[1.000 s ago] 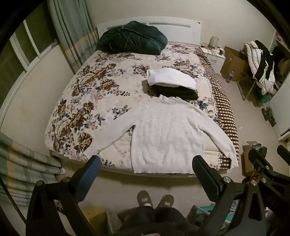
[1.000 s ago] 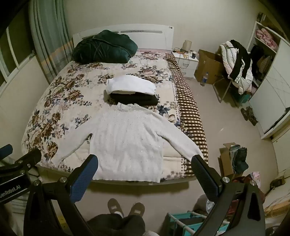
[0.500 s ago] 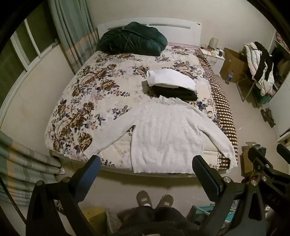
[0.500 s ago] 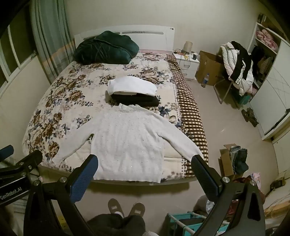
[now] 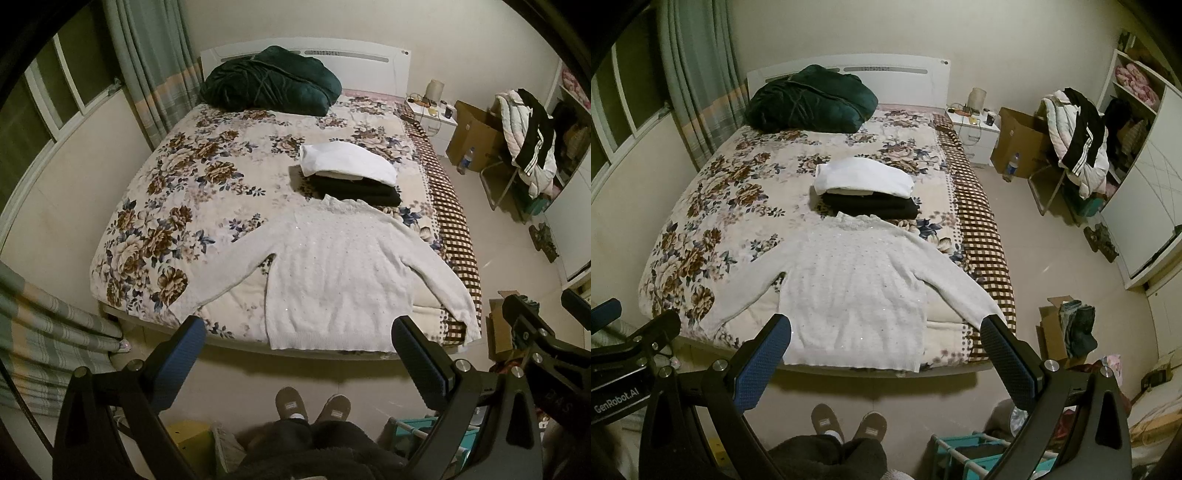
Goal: Fold small clothes
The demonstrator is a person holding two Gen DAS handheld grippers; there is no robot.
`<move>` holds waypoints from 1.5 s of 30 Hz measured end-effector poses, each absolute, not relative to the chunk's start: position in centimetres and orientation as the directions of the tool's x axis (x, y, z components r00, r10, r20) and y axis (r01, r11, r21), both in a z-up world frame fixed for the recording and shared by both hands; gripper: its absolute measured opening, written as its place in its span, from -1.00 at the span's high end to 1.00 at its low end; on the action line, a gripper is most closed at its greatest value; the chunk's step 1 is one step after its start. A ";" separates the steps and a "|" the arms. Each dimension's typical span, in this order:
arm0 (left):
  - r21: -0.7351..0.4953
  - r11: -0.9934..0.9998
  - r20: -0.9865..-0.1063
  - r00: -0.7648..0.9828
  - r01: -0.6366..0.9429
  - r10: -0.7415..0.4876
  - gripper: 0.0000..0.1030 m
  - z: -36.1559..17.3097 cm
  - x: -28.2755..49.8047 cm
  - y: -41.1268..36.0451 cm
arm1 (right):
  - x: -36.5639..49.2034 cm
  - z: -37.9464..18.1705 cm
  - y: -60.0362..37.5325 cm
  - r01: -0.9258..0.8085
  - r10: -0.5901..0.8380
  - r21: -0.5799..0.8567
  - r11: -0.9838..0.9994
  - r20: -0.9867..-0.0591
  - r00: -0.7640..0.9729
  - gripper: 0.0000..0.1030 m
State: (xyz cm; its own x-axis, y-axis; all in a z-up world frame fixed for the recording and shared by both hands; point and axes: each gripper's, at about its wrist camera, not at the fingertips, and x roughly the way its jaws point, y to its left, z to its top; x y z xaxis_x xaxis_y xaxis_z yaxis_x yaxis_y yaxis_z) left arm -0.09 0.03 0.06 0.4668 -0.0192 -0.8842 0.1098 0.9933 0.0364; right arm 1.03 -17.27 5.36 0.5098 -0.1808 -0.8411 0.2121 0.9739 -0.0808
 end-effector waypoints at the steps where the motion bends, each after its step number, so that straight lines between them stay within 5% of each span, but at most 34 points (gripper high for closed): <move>1: 0.035 0.993 -0.884 0.467 0.110 -0.021 -1.00 0.1 -0.1 0.0 | 1.0 5.1 -17.3 0.212 -0.181 -0.081 0.974 -0.841 0.510 -1.00; 45: 0.024 0.994 -0.879 0.477 0.108 -0.031 -1.00 0.9 -0.6 0.2 | 0.0 6.0 -16.2 0.212 -0.186 -0.085 0.974 -0.834 0.520 -1.00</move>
State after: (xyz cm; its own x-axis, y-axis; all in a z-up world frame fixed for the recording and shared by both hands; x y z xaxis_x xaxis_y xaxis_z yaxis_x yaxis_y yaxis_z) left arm -0.65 0.24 0.91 0.4765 -0.0311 -0.8786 0.1084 0.9938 0.0237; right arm -0.02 -16.16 6.00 0.5199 -0.1859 -0.8338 0.2121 0.9736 -0.0849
